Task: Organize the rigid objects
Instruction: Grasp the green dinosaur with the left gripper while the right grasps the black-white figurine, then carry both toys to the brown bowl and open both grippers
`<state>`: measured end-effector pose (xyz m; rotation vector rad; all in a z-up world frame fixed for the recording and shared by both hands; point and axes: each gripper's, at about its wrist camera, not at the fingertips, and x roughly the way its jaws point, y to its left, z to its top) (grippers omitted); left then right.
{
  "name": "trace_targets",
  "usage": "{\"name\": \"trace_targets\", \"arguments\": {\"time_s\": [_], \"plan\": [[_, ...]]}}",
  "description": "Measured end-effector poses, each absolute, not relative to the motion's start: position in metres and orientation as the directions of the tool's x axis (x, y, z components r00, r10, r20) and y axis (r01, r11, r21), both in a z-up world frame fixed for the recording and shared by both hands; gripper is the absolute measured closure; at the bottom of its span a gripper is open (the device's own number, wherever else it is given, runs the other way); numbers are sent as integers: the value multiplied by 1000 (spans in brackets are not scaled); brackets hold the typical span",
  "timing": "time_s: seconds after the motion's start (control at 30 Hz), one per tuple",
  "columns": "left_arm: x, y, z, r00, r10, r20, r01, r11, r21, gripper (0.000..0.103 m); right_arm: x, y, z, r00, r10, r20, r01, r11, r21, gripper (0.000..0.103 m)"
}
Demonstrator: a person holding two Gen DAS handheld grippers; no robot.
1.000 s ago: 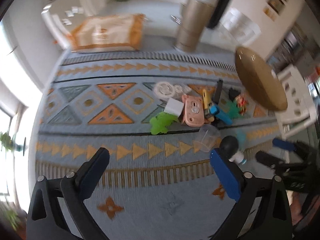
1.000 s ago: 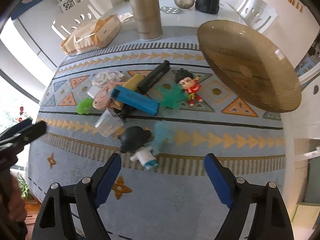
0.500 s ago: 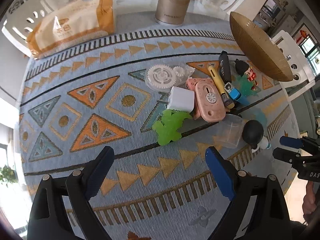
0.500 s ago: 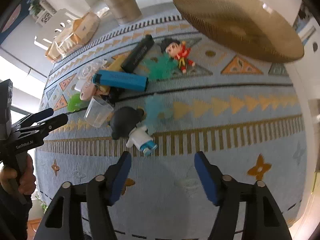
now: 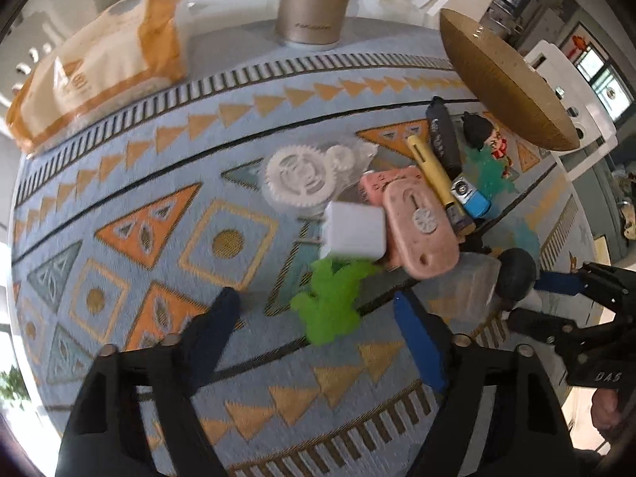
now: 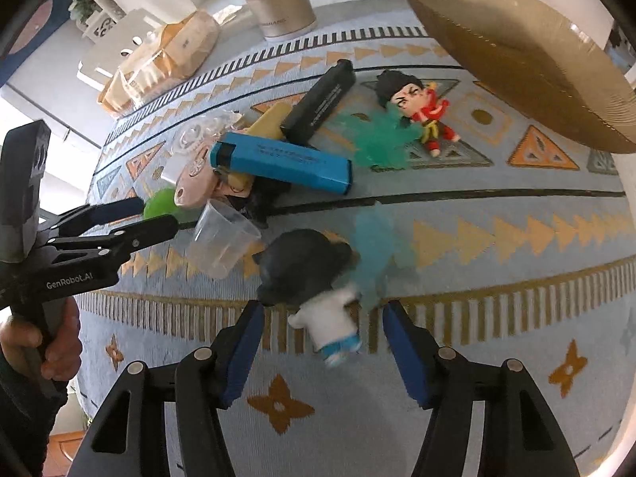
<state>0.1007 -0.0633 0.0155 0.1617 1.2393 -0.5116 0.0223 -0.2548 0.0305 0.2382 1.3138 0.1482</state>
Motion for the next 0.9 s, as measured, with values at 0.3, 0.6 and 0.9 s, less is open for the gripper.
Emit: {"name": "trace_targets", "arguments": {"time_s": [0.3,0.6,0.9], "plan": [[96,-58,21,247,-310,-918,472,866,-165,73,19,-244,28,261,243,-934,38,965,261,77],[62,-33,28,221,-370,-902,473,850,-233,73,-11,-243,28,250,283,-926,77,947,310,81],[54,-33,26,199,-391,-899,513,823,-244,73,-1,-225,24,254,213,-943,130,959,251,56]]}}
